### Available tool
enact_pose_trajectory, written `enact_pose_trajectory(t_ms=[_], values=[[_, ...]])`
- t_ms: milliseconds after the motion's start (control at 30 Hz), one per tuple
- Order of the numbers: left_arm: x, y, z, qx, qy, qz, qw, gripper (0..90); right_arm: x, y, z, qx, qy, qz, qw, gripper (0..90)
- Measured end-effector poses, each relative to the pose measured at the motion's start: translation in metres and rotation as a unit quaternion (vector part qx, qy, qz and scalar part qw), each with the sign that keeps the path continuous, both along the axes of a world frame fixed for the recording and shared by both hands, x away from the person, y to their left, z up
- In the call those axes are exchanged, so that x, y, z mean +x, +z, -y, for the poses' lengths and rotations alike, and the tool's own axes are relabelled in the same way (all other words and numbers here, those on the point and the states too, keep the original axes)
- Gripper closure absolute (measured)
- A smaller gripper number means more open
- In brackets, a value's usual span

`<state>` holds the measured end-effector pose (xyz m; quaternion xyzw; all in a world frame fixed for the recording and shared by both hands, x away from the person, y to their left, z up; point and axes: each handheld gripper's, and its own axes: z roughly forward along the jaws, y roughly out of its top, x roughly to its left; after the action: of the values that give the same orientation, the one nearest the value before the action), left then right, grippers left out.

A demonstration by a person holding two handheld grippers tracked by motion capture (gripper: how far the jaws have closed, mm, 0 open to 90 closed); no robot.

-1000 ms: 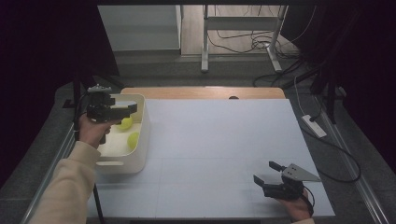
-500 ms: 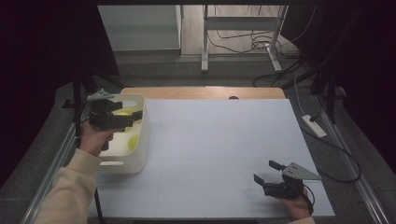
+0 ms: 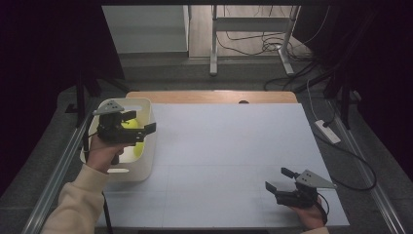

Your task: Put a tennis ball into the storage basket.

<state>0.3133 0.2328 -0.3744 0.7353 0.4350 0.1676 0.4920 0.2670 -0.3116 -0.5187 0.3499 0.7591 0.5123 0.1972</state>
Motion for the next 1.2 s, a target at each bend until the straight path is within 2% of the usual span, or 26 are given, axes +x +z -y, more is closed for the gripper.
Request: enact_pose_trajectory(t_ms=[400,467,600,867,967,1133,1200], values=[[-0.023,-0.006,0.01,-0.009,-0.032,0.016,0.9993,6.9,0.001,0.0,-0.003,-0.003,0.002,0.001,1.0,14.3],[-0.03,-0.009,0.013,-0.005,-0.042,0.024,0.9988,7.0,0.001,0.0,-0.004,-0.006,0.004,0.002,1.0,14.3],[-0.038,-0.013,0.016,-0.012,-0.064,0.033,0.9974,7.1,0.0,0.0,-0.004,-0.007,0.004,0.003,1.0,14.3],[-0.05,-0.022,0.025,-0.023,-0.085,0.044,0.9951,7.1,-0.002,0.001,-0.002,-0.006,0.0,0.002,1.0,14.3],[-0.054,-0.028,0.029,-0.031,-0.097,0.041,0.994,7.3,-0.003,0.001,-0.002,-0.005,-0.001,0.003,1.0,14.3],[-0.059,-0.035,0.034,-0.03,-0.102,0.037,0.9937,7.5,-0.003,0.001,-0.001,-0.004,-0.001,0.004,1.0,14.4],[-0.063,-0.037,0.036,-0.025,-0.1,0.043,0.9938,7.7,-0.004,0.001,-0.001,-0.004,-0.002,0.004,1.0,14.4]])
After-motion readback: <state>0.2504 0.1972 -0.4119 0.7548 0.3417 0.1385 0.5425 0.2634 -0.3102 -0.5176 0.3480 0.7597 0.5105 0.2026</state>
